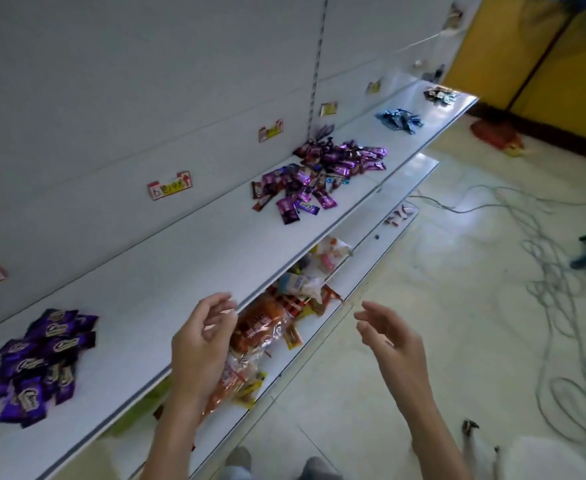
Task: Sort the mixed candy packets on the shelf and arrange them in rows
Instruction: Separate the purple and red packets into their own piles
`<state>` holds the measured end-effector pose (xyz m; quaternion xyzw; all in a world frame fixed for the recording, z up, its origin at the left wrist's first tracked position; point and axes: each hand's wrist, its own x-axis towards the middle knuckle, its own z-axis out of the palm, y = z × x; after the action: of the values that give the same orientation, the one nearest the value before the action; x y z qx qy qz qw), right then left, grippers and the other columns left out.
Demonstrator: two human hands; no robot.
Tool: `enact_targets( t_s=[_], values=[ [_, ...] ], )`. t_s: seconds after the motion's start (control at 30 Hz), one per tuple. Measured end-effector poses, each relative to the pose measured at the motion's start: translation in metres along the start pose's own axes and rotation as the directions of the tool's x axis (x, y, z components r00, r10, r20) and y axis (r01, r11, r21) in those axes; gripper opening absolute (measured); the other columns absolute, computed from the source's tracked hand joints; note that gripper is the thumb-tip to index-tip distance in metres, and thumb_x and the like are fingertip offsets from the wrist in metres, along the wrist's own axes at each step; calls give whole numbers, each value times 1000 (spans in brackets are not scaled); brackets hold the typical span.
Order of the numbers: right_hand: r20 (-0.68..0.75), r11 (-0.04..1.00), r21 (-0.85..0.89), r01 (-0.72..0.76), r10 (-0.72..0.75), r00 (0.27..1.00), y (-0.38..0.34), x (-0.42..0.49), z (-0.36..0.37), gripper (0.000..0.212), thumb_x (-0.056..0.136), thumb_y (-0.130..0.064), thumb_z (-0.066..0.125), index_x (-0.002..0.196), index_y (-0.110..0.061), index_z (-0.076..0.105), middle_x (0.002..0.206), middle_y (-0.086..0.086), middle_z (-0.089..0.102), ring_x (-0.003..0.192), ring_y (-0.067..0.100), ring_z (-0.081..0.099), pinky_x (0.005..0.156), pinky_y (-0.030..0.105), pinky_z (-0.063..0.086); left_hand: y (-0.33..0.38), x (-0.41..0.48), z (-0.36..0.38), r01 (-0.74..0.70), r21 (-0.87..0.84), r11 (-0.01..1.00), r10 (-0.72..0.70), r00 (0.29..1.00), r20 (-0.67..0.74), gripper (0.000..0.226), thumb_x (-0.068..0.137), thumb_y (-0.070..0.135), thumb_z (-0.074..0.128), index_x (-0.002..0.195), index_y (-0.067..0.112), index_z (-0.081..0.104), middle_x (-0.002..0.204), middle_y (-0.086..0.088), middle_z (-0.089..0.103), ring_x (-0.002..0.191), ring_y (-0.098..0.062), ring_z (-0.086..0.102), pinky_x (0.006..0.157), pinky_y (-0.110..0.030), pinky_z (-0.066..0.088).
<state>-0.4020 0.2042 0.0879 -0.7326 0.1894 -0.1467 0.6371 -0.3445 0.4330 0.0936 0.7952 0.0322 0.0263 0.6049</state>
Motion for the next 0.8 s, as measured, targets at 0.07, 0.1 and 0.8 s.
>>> enact_targets(
  t_s=[0.07, 0.1, 0.8],
  values=[
    [-32, 1000, -7, -1, 1, 1000, 3, 6, -24, 29, 83, -4, 65, 94, -31, 67, 87, -8, 71, 83, 9, 64, 67, 22, 50, 7, 2, 27, -15, -8, 1000, 15, 999, 30, 19, 90, 15, 56, 106, 26, 61, 100, 15, 65, 90, 10, 58, 67, 1, 41],
    [-45, 1000, -13, 0, -1, 999, 4, 10, -35, 29, 83, -4, 65, 93, -32, 67, 87, -8, 71, 82, 9, 64, 66, 21, 50, 10, 3, 40, -18, -16, 1000, 19, 999, 46, 20, 90, 14, 56, 107, 23, 61, 100, 14, 65, 90, 10, 58, 67, 1, 41],
    [-82, 995, 14, -103, 104, 991, 41, 267, -125, 24, 84, -6, 63, 100, -24, 67, 89, -5, 71, 88, 13, 64, 83, 44, 54, 55, 159, 266, -12, 26, 1000, 8, 989, 149, 21, 90, 11, 56, 102, 27, 60, 97, 11, 66, 87, 14, 57, 66, -1, 42]
  ],
)
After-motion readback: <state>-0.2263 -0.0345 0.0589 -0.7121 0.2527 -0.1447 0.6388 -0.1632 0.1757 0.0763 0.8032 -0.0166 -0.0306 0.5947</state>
